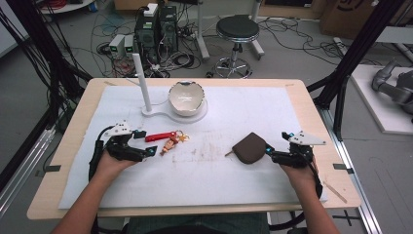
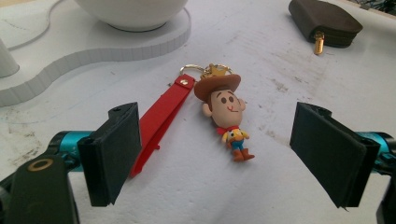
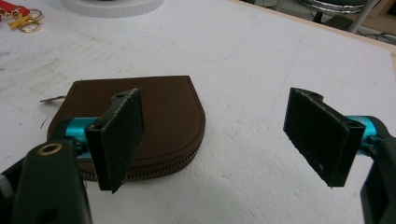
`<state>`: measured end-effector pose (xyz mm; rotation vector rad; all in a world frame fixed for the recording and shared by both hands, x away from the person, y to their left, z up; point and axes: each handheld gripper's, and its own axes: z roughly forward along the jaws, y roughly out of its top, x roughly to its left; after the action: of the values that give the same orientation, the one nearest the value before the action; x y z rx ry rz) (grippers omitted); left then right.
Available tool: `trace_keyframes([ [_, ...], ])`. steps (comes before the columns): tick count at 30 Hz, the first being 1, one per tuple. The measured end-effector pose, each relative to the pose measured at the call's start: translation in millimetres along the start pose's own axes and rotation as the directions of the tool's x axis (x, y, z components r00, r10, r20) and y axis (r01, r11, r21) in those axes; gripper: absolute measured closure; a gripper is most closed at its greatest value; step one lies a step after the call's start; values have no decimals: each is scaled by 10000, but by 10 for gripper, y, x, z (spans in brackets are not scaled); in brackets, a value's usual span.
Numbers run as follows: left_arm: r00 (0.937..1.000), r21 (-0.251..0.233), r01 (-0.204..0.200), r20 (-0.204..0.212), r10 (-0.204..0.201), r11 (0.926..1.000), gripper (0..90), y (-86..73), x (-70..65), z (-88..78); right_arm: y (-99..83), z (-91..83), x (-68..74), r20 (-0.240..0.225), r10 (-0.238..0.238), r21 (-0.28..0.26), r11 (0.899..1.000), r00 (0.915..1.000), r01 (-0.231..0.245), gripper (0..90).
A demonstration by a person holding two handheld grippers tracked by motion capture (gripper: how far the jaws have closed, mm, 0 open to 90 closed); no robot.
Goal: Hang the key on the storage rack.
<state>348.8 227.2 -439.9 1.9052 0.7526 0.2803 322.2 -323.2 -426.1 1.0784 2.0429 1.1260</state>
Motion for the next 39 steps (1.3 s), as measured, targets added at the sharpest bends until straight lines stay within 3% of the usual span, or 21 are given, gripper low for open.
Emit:
trace_keyframes([
  [8,9999,-39,-28,123,29,10000,166,32,12,65,-28,-46,4,43,-32,45,10000,10000,32,204],
  [16,9986,135,-228,476,221,9996,167,95,-27,257,-104,-168,-32,281,74,70,9999,9996,-76,204],
  [17,9977,292,-410,556,393,9987,167,112,-35,314,-124,-203,-34,325,91,82,9999,9994,-94,204],
  [20,9970,341,-465,637,442,9983,167,120,-44,380,-144,-239,-36,383,80,107,9999,9992,-84,204],
  [24,9949,961,-754,747,683,9925,168,156,-36,539,-197,-331,-48,584,81,131,9999,9983,-89,204],
  [27,9944,1100,-812,760,731,9906,168,163,-46,595,-228,-382,-56,696,90,160,9998,9975,-101,205],
  [32,9919,1566,-1118,771,1007,9813,176,182,-65,738,-272,-442,-67,795,130,211,9997,9967,-148,205],
  [36,9911,2161,-1316,496,1237,9675,214,201,-82,820,-293,-466,-70,853,144,247,9996,9962,-165,205],
  [38,9885,2204,-1509,385,1460,9637,298,204,-93,825,-297,-471,-72,853,139,240,9996,9963,-160,205],
  [39,9810,2318,-1930,255,1923,9534,353,201,-115,838,-304,-484,-72,873,133,241,9996,9961,-155,205],
])
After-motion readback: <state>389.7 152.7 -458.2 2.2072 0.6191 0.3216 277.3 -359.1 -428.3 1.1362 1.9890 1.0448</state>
